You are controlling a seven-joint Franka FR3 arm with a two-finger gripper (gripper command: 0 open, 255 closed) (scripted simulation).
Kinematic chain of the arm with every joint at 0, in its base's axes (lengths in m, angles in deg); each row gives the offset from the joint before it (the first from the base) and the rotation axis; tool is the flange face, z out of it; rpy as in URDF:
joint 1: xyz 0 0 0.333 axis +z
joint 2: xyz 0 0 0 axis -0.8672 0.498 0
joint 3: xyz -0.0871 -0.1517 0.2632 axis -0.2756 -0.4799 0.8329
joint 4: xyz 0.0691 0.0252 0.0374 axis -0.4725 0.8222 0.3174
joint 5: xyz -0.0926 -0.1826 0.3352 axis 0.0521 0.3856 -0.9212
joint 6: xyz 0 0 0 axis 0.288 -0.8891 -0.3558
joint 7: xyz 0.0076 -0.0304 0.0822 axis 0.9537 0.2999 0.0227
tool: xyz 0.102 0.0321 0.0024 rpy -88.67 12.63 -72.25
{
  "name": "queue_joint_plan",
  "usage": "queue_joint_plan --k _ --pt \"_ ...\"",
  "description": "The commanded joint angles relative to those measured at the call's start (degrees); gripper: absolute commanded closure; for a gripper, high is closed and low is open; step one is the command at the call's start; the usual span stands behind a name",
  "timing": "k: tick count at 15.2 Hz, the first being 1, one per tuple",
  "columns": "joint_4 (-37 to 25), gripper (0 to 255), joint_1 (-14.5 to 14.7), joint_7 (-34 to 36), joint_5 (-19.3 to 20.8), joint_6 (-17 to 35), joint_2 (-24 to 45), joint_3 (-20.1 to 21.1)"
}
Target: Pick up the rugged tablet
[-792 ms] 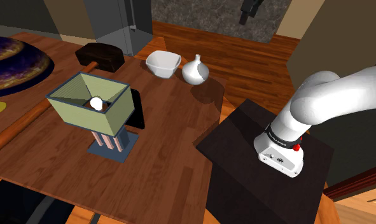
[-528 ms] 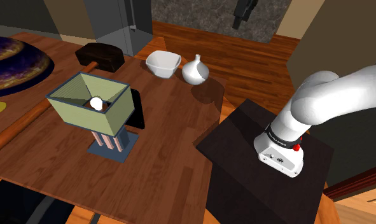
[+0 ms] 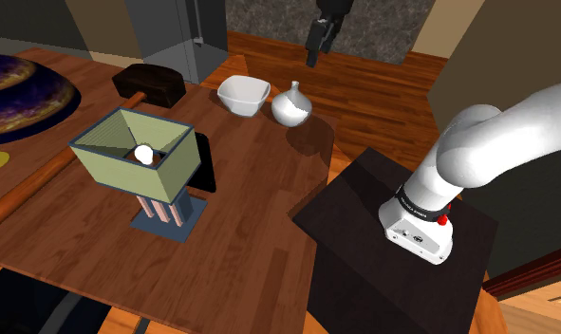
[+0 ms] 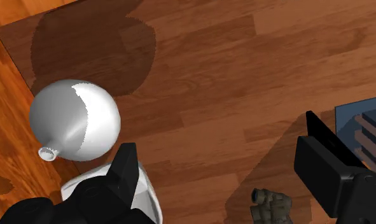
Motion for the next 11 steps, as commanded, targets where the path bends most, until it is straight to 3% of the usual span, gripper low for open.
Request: queue_joint_plan --k 1,11 --pt "0.3 0 0.8 0.7 -0.7 2.6 2.0 1.2" --pt "-3.3 0 4.1 5.8 -1.8 15.4 17.1 8.4"
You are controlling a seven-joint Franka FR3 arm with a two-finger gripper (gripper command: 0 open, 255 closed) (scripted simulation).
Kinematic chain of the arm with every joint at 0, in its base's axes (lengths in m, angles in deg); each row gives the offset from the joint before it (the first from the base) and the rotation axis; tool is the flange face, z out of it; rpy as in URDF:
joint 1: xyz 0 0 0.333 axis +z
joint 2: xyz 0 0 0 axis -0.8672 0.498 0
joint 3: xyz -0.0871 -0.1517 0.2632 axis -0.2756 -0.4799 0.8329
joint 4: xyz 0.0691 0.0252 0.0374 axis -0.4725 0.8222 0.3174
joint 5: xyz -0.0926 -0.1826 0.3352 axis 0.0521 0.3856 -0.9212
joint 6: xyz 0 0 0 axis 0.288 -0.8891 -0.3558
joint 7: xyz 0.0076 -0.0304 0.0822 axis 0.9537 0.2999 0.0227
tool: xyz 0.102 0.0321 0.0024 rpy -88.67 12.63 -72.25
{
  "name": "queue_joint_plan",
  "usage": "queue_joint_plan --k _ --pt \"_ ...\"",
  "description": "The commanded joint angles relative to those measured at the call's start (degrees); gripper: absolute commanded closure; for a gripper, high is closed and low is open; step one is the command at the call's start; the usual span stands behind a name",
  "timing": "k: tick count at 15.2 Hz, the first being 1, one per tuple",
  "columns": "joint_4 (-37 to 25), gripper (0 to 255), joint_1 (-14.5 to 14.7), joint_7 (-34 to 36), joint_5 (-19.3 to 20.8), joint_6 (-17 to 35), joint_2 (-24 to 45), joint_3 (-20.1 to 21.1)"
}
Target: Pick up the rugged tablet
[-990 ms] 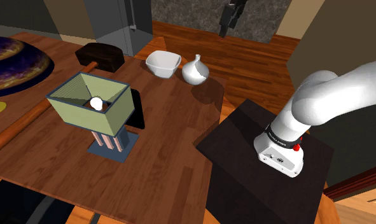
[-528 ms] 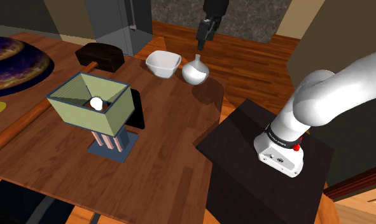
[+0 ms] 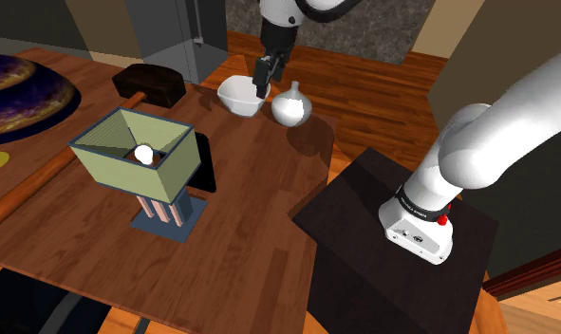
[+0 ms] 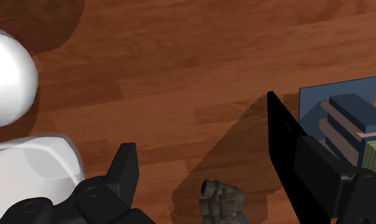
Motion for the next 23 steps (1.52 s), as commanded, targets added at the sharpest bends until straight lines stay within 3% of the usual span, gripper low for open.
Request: queue_joint_plan --k 1,7,14,23 --pt "-0.8 0 0.6 1.1 0.2 2.4 2.9 1.4" --pt "-6.2 0 2.3 5.2 3.0 8.2 13.6 5.3" --pt "-15.1 0 5.5 11.1 9.3 12.5 27.0 8.2" --pt "-13.3 0 6.2 12.9 11.8 17.8 30.8 7.6"
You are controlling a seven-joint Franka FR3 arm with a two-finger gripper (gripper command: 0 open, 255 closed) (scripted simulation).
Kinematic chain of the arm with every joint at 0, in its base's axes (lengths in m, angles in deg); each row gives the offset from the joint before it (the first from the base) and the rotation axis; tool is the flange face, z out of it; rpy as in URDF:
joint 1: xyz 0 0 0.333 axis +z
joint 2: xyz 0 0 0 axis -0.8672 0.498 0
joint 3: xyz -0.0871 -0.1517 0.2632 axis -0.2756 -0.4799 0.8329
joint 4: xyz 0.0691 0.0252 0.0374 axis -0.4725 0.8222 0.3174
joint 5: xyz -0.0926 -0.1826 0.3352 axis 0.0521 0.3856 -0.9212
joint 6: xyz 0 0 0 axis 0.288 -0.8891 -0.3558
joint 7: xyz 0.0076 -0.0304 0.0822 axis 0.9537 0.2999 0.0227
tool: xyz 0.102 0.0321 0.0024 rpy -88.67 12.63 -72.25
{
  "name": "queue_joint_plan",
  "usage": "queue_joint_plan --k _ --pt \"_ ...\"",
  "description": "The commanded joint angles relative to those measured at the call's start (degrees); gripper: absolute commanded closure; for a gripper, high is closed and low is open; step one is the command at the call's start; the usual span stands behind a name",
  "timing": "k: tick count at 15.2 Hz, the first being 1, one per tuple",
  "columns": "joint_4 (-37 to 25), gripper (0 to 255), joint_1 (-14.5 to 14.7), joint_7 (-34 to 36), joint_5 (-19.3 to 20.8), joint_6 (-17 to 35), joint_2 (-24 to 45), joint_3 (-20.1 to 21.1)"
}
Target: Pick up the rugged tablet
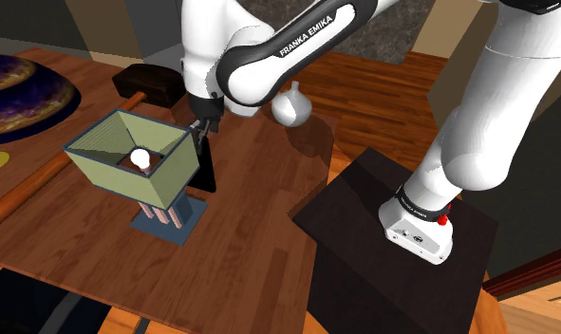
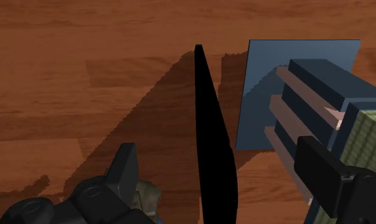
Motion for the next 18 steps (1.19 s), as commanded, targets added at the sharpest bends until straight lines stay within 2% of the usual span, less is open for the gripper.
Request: queue_joint_plan --k 1,2,11,18 --pt "0.2 0 0.2 0.3 0.3 0.6 0.5 0.0" --pt "0.5 255 0.1 0.1 0.2 0.6 0.3 0.0" --pt "0.2 255 0.2 0.3 0.3 0.6 0.5 0.0" --pt "-1.9 255 -0.2 -1.2 -1.7 -4.1 -2.4 0.6"
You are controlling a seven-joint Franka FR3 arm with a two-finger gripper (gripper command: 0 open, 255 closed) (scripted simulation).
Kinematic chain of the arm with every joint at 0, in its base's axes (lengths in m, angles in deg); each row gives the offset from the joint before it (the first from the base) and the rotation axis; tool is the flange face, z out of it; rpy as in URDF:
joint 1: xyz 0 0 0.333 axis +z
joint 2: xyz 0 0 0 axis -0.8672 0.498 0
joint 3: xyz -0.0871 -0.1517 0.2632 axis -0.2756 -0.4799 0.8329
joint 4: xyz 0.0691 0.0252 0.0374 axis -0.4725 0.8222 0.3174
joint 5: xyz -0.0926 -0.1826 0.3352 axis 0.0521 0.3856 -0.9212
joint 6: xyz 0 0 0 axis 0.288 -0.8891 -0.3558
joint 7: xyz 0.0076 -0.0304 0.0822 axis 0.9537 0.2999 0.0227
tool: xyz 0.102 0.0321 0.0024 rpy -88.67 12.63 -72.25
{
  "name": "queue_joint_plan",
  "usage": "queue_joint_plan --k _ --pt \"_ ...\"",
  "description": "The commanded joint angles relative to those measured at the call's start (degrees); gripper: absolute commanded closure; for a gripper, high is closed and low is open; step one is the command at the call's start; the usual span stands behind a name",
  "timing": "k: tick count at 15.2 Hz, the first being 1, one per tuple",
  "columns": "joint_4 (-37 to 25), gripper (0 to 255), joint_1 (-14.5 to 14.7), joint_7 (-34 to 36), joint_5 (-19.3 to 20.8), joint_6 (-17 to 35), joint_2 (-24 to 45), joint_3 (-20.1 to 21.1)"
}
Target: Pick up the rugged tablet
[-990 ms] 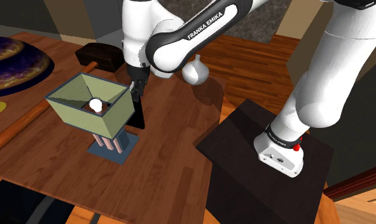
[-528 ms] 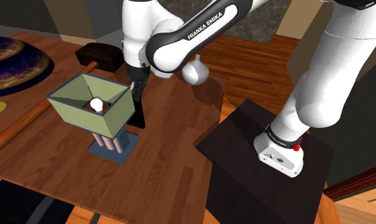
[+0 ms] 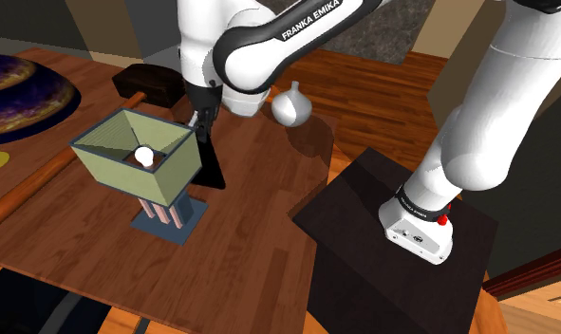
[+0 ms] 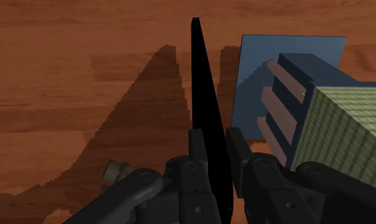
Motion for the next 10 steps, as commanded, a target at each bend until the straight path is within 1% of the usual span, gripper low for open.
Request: queue_joint_plan --k 1,8,10 --pt "-0.6 255 0.0 -0.3 -0.5 -1.2 -0.8 0.2" --pt "-3.5 255 -0.3 -1.4 -2.0 -6.2 -3.1 0.4" --pt "-3.5 255 -0.3 -1.5 -2.1 -6.3 -3.2 0.4"
